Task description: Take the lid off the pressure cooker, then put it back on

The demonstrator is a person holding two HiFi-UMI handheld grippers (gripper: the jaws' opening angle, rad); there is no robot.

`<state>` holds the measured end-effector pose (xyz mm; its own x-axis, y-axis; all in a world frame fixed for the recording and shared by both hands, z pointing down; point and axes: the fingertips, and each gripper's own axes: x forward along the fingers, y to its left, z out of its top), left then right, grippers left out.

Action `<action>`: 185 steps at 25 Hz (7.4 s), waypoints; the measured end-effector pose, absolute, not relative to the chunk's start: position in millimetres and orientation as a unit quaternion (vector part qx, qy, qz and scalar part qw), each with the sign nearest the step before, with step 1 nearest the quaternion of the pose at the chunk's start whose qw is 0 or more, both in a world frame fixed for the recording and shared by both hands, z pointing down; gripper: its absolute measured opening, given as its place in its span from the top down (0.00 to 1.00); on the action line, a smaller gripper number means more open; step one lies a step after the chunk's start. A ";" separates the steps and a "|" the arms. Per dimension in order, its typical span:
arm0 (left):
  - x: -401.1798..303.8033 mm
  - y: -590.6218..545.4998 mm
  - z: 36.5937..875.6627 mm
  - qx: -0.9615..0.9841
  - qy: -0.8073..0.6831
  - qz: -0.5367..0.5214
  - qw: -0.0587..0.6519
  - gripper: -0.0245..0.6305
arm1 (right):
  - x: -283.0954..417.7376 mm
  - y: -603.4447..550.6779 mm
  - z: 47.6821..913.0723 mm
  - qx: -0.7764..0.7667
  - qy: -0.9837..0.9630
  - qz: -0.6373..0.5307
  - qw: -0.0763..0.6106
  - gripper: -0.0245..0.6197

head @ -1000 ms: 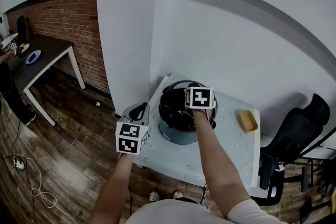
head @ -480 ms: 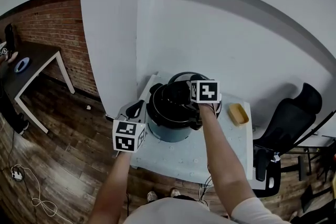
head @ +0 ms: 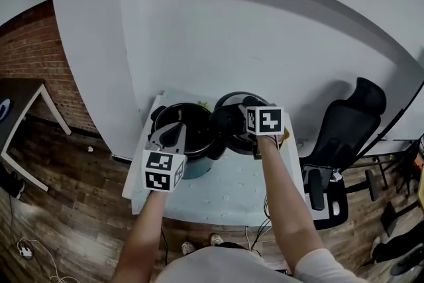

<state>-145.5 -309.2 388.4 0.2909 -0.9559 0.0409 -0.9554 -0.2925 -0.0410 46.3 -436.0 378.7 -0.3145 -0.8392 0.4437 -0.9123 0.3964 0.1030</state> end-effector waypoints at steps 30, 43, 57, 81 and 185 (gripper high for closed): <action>44.2 -303.9 480.2 -0.871 0.487 -0.062 -0.029 0.94 | 199.5 -382.5 553.9 0.540 -0.800 0.099 0.242 0.53; 44.5 -298.3 546.6 -0.862 0.492 -0.101 -0.067 0.94 | 204.5 -371.2 617.8 0.543 -0.792 0.122 0.251 0.53; 48.1 -306.0 539.2 -0.865 0.486 -0.095 -0.079 0.94 | 203.9 -373.0 626.5 0.543 -0.793 0.116 0.250 0.53; 0.7 -346.6 414.1 -0.841 0.541 -0.025 -0.009 0.94 | 171.1 -368.6 421.2 0.501 -0.862 -0.020 0.073 0.63; -58.9 -329.6 392.1 -0.809 0.587 -0.007 -0.007 0.94 | 195.5 -407.1 395.3 0.526 -0.830 0.068 0.173 0.53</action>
<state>-58.9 -329.6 392.1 0.3097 -0.9506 0.0196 -0.9508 -0.3097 0.0041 195.5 -407.1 395.3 -0.3858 -0.8500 0.3588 -0.8971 0.4364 0.0692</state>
